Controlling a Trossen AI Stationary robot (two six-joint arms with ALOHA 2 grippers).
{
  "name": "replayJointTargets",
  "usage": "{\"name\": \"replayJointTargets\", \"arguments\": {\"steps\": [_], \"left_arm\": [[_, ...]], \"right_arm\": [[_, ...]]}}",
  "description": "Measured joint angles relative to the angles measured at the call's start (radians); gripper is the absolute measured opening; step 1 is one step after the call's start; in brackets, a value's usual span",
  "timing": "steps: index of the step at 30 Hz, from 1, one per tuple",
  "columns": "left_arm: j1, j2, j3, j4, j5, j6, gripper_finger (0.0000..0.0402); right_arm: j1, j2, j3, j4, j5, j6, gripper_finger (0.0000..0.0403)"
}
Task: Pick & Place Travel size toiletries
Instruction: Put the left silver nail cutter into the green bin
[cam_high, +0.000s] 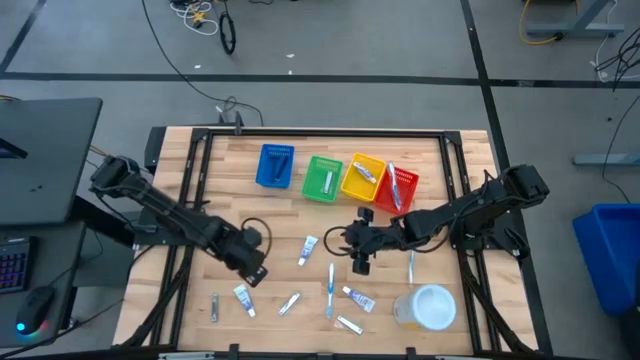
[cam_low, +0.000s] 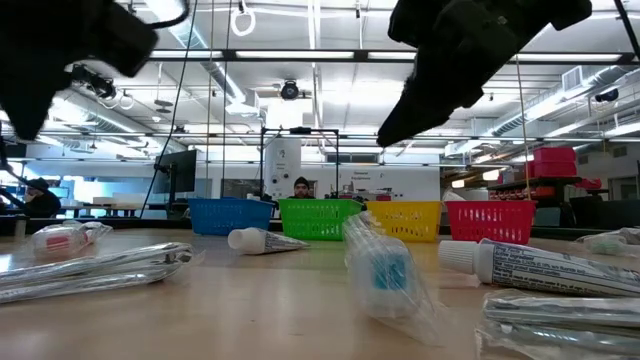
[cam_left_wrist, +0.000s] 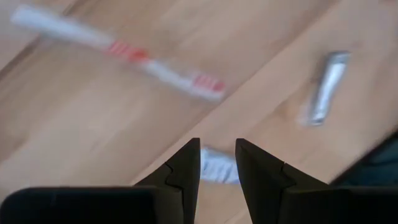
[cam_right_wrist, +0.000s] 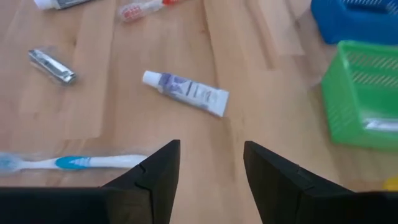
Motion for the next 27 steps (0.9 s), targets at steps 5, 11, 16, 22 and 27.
{"name": "replayJointTargets", "arguments": {"steps": [5,11,16,22,27], "left_arm": [[-0.083,0.000,0.000,-0.033,-0.007,-0.195,0.0111],[-0.209,0.000,0.000,-0.005,-0.001,-0.362,0.0132],[-0.324,0.003,0.000,0.022,-0.003,-0.636,0.0154],[-0.437,0.075,0.000,0.112,0.030,-0.914,0.0164],[-0.473,0.171,0.000,0.186,0.156,-0.965,0.0165]], "right_arm": [[-0.029,0.000,0.000,0.074,0.003,-0.102,0.0185],[-0.072,0.000,0.000,0.155,0.003,-0.219,0.0182],[-0.114,0.000,0.000,0.219,0.002,-0.263,0.0182],[-0.161,0.000,0.000,0.266,-0.043,-0.304,0.0181],[-0.190,0.000,0.000,0.265,-0.088,-0.320,0.0179]]}}
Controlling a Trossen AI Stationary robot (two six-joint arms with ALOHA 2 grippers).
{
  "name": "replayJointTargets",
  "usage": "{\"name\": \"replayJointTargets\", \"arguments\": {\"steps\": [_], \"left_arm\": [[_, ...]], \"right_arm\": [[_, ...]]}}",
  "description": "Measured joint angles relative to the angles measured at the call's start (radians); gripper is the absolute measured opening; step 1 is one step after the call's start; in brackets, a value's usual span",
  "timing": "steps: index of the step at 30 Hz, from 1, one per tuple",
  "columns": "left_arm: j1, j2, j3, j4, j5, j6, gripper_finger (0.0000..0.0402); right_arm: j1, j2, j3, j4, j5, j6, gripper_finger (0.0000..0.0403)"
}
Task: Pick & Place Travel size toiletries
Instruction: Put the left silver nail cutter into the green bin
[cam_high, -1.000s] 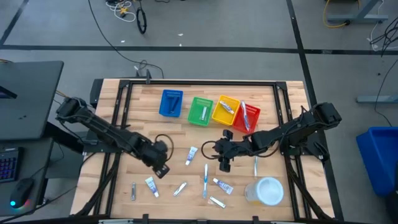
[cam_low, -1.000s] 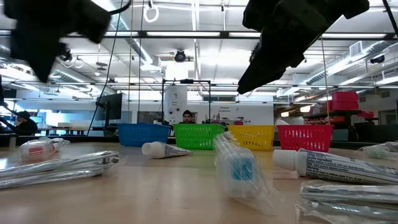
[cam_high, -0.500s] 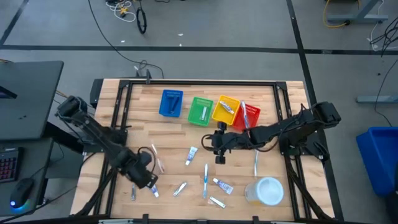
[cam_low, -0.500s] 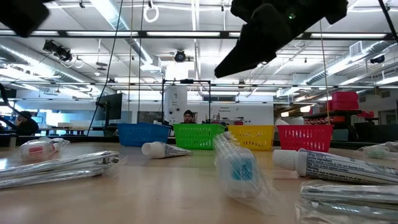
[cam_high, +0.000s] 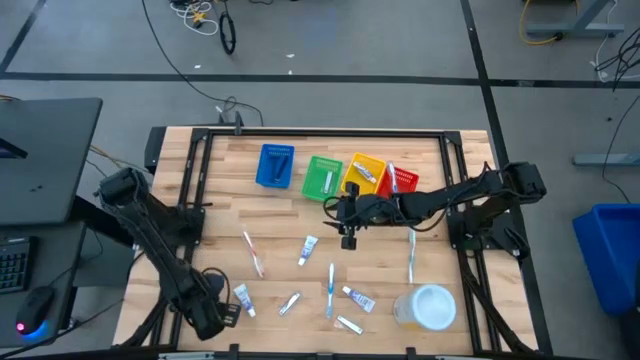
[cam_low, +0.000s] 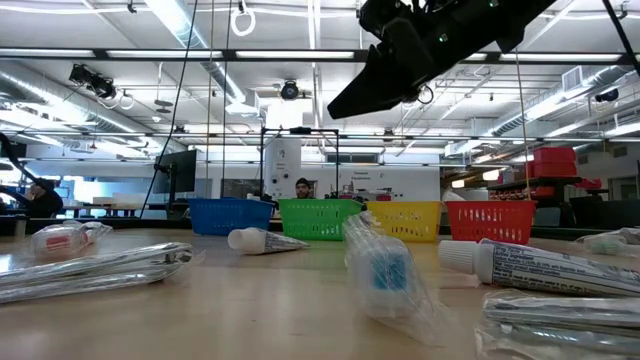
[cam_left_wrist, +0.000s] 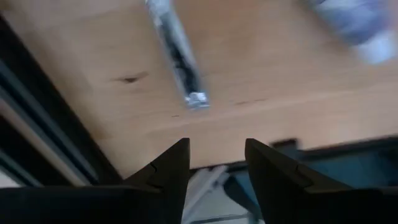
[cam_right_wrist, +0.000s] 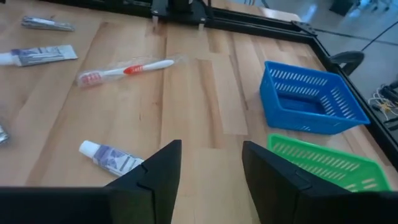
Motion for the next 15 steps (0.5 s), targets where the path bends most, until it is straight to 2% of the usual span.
{"name": "replayJointTargets", "arguments": {"steps": [4,11,15], "left_arm": [[-0.014,0.065,0.000,0.009,0.069,-0.001,0.0165],[-0.018,0.106,0.000,-0.012,-0.027,-0.001,0.0165],[-0.022,0.106,0.000,-0.056,-0.035,-0.022,0.0160]], "right_arm": [[-0.008,0.000,0.000,0.000,0.001,0.003,0.0179],[-0.008,0.000,0.000,0.013,0.001,0.003,0.0176],[-0.008,0.000,0.000,0.054,0.001,0.003,0.0175]]}}
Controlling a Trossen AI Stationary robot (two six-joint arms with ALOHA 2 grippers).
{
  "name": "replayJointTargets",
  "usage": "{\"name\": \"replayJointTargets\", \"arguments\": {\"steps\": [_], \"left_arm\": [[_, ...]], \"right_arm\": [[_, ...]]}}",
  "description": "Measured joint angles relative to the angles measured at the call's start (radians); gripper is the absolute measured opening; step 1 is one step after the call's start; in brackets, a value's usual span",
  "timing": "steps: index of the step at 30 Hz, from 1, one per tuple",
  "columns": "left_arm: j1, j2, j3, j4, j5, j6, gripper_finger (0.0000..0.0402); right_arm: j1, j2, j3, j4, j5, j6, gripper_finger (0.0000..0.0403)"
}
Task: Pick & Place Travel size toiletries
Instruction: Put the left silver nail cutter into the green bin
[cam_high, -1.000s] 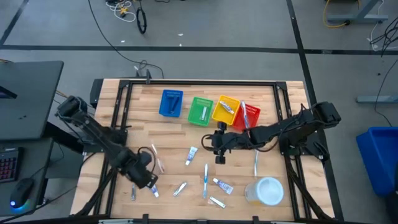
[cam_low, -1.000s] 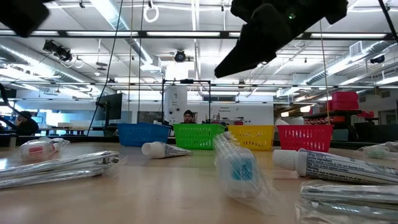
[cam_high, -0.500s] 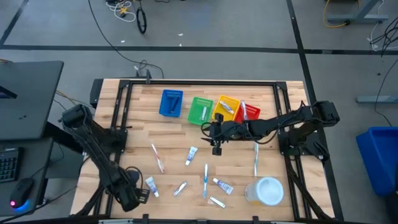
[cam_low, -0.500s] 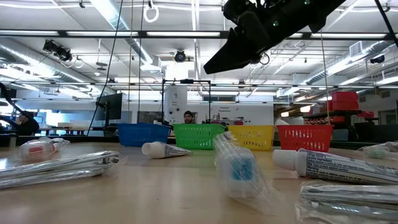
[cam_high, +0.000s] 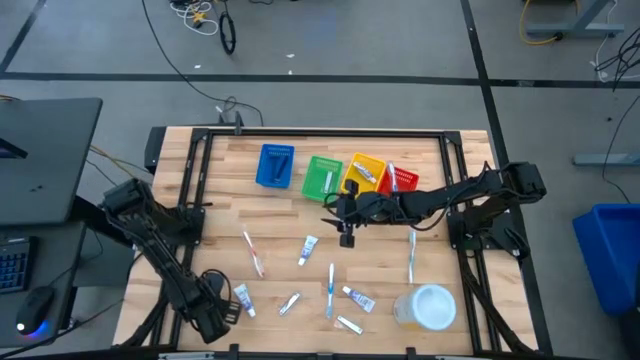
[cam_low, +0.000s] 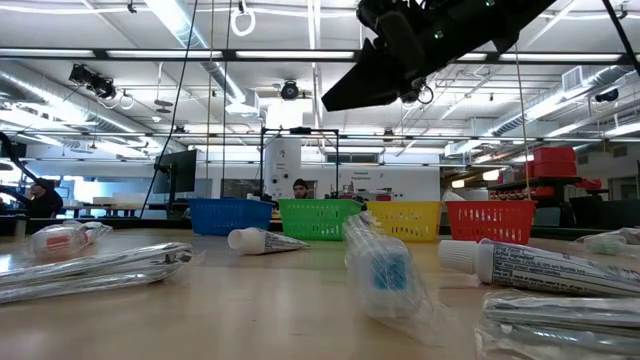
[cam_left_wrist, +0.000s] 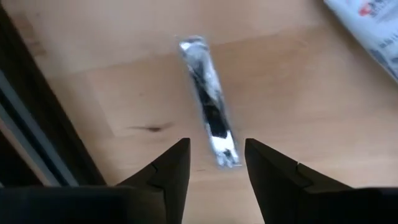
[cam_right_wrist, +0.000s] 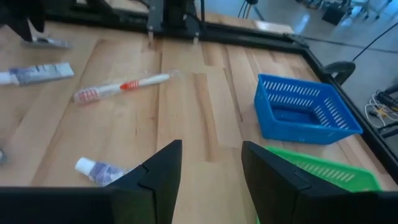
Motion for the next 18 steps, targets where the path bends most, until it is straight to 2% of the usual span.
{"name": "replayJointTargets", "arguments": {"steps": [10,18], "left_arm": [[-0.021,0.003,0.000,0.001,-0.061,-0.023,0.0144],[-0.032,0.077,0.005,0.073,-0.040,0.007,0.0124]], "right_arm": [[0.000,0.000,0.000,0.023,0.000,0.000,0.0172],[0.000,0.000,0.000,0.022,0.000,0.000,0.0170]]}}
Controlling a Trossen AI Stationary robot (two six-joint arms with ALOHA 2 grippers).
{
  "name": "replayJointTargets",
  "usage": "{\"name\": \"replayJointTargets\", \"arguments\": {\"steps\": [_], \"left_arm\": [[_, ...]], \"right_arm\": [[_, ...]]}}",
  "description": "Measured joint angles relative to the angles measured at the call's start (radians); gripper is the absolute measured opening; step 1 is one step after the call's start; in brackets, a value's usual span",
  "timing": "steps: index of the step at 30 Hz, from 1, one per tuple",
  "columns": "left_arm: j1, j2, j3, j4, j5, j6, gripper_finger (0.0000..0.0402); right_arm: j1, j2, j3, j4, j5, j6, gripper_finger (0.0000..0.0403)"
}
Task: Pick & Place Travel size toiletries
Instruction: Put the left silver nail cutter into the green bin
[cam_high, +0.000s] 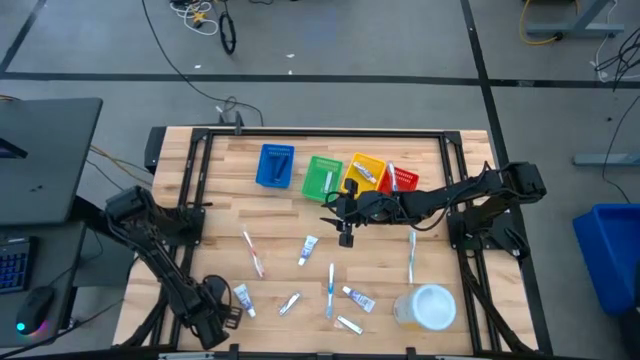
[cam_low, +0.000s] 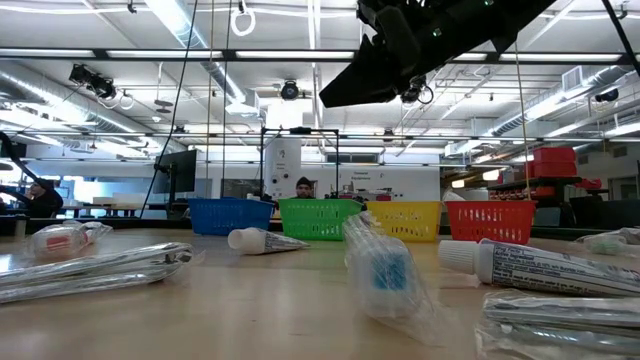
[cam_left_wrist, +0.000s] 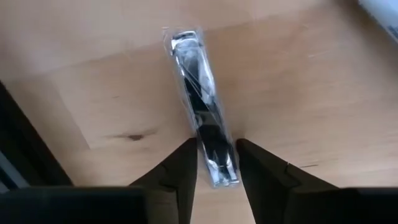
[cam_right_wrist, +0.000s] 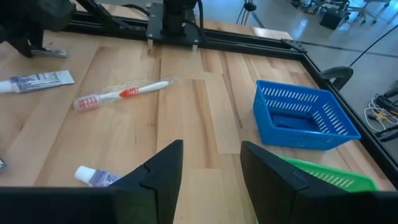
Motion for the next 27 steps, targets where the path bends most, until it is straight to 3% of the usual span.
{"name": "replayJointTargets", "arguments": {"steps": [11,16,27], "left_arm": [[-0.004,0.004,0.001,-0.005,-0.057,0.092,0.0062],[0.002,0.015,0.051,-0.048,-0.124,0.230,0.0066],[0.066,0.011,0.283,-0.514,-0.330,0.385,0.0069]], "right_arm": [[0.000,0.000,0.000,0.007,0.000,0.019,0.0167],[0.000,0.000,0.000,0.007,0.000,0.019,0.0166],[0.000,0.000,0.000,0.008,0.000,0.019,0.0163]]}}
